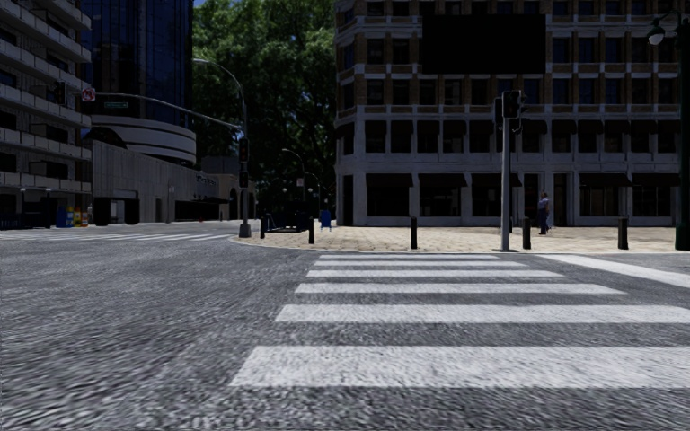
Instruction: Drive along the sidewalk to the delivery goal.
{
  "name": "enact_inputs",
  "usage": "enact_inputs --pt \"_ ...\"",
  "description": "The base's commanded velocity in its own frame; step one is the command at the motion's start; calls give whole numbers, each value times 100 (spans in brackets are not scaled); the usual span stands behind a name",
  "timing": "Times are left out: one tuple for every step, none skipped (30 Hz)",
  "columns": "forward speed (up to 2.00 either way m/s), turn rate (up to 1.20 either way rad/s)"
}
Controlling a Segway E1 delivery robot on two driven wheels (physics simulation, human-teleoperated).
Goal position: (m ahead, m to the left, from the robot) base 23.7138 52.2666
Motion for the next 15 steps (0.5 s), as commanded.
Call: enact_inputs --pt "200 -29" --pt "200 -29" --pt "200 -28" --pt "200 -28" --pt "200 -16" --pt "200 0" --pt "200 0" --pt "200 0" --pt "200 0" --pt "200 0" --pt "200 0" --pt "200 0" --pt "200 0" --pt "200 0" --pt "200 0"
